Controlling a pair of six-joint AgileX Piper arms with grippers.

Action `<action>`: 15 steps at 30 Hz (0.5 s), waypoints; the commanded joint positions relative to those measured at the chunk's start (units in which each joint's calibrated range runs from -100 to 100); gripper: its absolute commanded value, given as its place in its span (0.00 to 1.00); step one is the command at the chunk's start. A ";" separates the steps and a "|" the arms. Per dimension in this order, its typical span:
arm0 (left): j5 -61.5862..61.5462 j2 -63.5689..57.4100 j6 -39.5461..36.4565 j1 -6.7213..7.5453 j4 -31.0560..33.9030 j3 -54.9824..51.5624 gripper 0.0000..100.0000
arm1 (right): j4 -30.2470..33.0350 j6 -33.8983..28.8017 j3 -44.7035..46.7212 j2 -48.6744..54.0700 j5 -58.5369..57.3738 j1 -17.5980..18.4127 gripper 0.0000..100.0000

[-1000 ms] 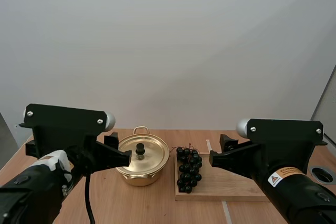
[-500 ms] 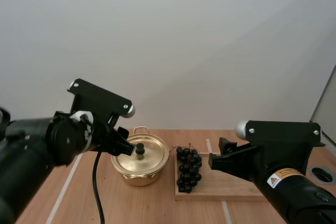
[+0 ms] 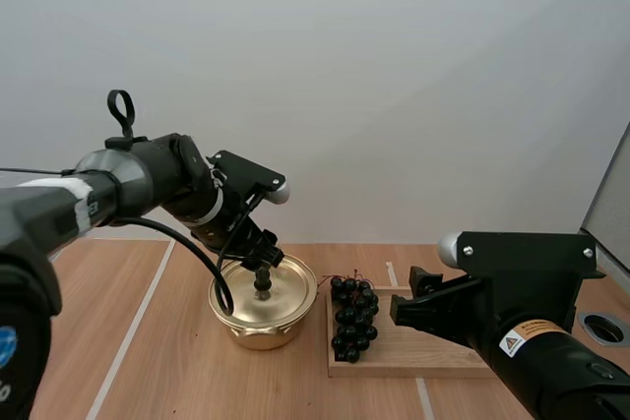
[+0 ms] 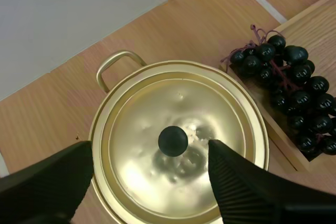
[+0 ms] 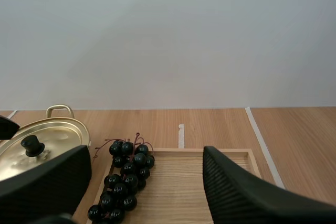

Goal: Open the lid, put the grape in the pot, and close it

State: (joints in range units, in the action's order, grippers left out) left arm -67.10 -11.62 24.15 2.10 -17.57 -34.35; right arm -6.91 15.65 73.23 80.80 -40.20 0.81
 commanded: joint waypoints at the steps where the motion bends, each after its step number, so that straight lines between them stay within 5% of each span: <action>1: -1.29 3.09 0.55 1.95 0.48 2.05 1.00 | 0.27 0.31 -0.52 0.00 0.53 -0.20 1.00; 15: 0.88 10.90 -0.13 2.23 3.41 3.48 1.00 | 0.27 0.31 -0.52 0.00 0.53 -0.20 1.00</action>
State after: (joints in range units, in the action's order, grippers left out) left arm -66.68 -1.26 24.21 4.23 -14.54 -31.53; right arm -6.91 15.65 73.23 80.80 -40.20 0.81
